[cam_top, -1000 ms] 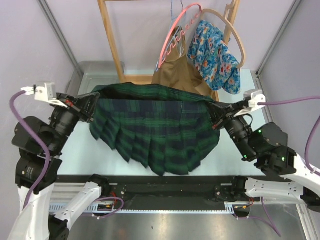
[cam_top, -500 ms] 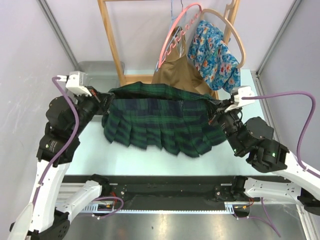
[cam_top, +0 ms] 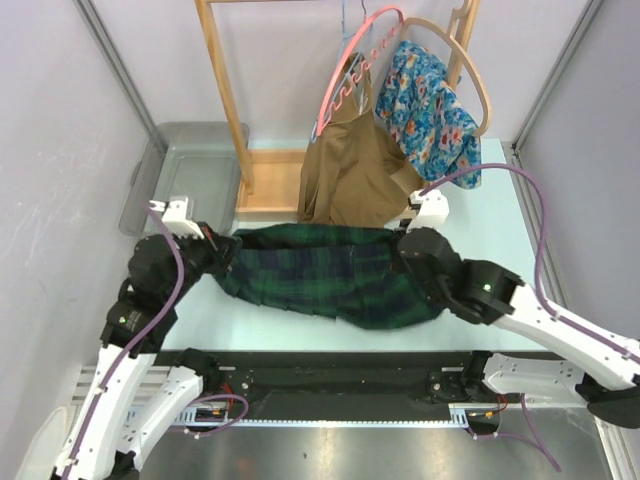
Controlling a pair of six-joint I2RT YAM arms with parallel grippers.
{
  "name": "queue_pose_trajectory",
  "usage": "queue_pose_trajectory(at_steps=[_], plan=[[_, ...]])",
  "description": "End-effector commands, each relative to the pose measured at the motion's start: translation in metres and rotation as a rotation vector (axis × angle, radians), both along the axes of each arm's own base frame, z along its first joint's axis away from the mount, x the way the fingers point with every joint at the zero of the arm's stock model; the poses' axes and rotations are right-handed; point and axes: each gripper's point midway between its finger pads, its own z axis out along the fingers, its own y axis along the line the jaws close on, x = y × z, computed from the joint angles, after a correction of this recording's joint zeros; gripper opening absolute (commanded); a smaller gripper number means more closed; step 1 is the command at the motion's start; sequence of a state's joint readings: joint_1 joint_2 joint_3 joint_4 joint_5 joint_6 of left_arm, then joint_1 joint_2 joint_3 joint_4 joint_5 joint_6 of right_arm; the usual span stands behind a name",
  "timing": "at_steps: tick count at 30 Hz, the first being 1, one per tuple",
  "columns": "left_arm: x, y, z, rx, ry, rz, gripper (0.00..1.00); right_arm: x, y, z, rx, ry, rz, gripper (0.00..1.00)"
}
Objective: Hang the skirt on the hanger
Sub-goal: Flatten the skirt
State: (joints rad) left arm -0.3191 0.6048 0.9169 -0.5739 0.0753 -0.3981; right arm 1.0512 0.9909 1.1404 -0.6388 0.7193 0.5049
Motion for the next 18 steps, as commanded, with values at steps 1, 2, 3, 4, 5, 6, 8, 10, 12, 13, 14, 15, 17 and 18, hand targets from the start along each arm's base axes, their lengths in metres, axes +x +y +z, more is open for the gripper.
queue_pose_trajectory(at_steps=[1,2,3,4,5,6,8,10,12,13,14,15,17,18], plan=[[0.004,-0.007,-0.030,-0.068,0.084,0.011,0.00,0.009,-0.025,-0.048,0.059,0.169,-0.165,0.00],[0.004,-0.007,-0.038,-0.070,0.109,0.018,0.00,0.011,-0.028,-0.054,0.062,0.189,-0.182,0.00],[0.007,-0.004,-0.052,-0.061,0.149,0.054,0.00,0.017,-0.034,-0.061,0.071,0.215,-0.209,0.00],[0.007,-0.004,-0.059,-0.067,0.174,0.064,0.00,0.019,-0.036,-0.064,0.066,0.224,-0.219,0.00],[0.009,-0.006,-0.065,-0.062,0.196,0.062,0.00,0.022,-0.036,-0.063,0.074,0.222,-0.223,0.01],[0.010,-0.006,-0.069,-0.062,0.205,0.065,0.00,0.023,-0.036,-0.061,0.068,0.217,-0.204,0.11],[0.011,-0.012,-0.067,-0.063,0.197,0.043,0.00,0.025,-0.024,-0.043,0.113,0.168,-0.132,0.58],[0.013,-0.018,-0.060,-0.065,0.179,0.022,0.00,0.028,-0.011,-0.016,0.138,0.072,-0.025,0.77],[0.016,-0.021,-0.056,-0.055,0.177,0.010,0.00,0.027,0.000,0.007,0.179,0.010,0.051,0.83],[0.015,-0.026,-0.055,-0.047,0.178,-0.008,0.00,0.030,0.003,0.023,0.194,-0.049,0.075,0.85],[0.016,-0.028,-0.057,-0.039,0.183,-0.009,0.00,0.030,0.003,0.036,0.214,-0.087,0.087,0.87],[0.018,-0.030,-0.057,-0.030,0.187,-0.008,0.00,0.031,0.003,0.047,0.224,-0.119,0.095,0.88],[0.017,-0.037,-0.056,-0.019,0.184,-0.030,0.00,0.037,0.009,0.077,0.243,-0.209,0.125,0.90],[0.020,-0.037,-0.058,-0.005,0.186,-0.011,0.00,0.039,0.013,0.086,0.243,-0.235,0.142,0.90]])
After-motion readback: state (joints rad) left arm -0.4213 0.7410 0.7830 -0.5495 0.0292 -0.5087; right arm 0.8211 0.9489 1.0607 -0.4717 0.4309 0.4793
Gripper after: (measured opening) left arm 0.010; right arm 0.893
